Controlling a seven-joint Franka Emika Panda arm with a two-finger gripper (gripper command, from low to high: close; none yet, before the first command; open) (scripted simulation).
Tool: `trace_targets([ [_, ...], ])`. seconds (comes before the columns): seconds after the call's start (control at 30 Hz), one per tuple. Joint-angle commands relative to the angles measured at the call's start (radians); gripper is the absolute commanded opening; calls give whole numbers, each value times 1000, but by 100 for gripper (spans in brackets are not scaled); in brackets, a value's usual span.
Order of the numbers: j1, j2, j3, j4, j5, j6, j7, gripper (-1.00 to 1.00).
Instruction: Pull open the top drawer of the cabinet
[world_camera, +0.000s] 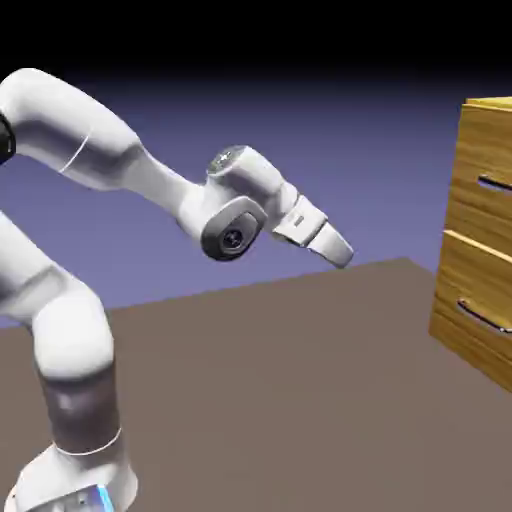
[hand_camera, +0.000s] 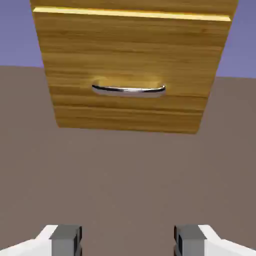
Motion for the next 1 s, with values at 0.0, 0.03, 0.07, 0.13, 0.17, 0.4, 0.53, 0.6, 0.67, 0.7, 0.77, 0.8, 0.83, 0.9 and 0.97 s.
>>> trace_targets([
  [0.0, -13, 23, 19, 23, -44, -4, -42, 0],
  [0.03, -26, 46, 38, 45, -87, -9, -85, 0],
  [0.07, -39, 69, 57, 68, -131, -13, -127, 0],
  [0.13, -66, 115, 95, 113, -218, -22, -211, 0],
  [0.17, -79, 138, 114, 136, -261, -26, -253, 0],
  [0.4, -170, 300, 246, 294, -565, -57, -549, 0],
  [0.53, -223, 392, 322, 384, -739, -74, -718, 0],
  [0.6, -249, 438, 360, 430, -826, -83, -802, 0],
  [0.67, -275, 484, 398, 475, -913, -91, -887, 0],
  [0.7, -289, 507, 416, 497, -957, -96, -929, 0],
  [0.77, -315, 553, 454, 543, -1044, -104, -1013, 0],
  [0.8, -328, 576, 473, 565, -1087, -109, -1056, 0],
  [0.83, -341, 599, 492, 588, -1131, -113, -1098, 0],
  [0.9, -367, 645, 530, 633, -1218, -122, -1182, 0],
  [0.97, -393, 692, 568, 678, -1305, -131, -1267, 0],
])
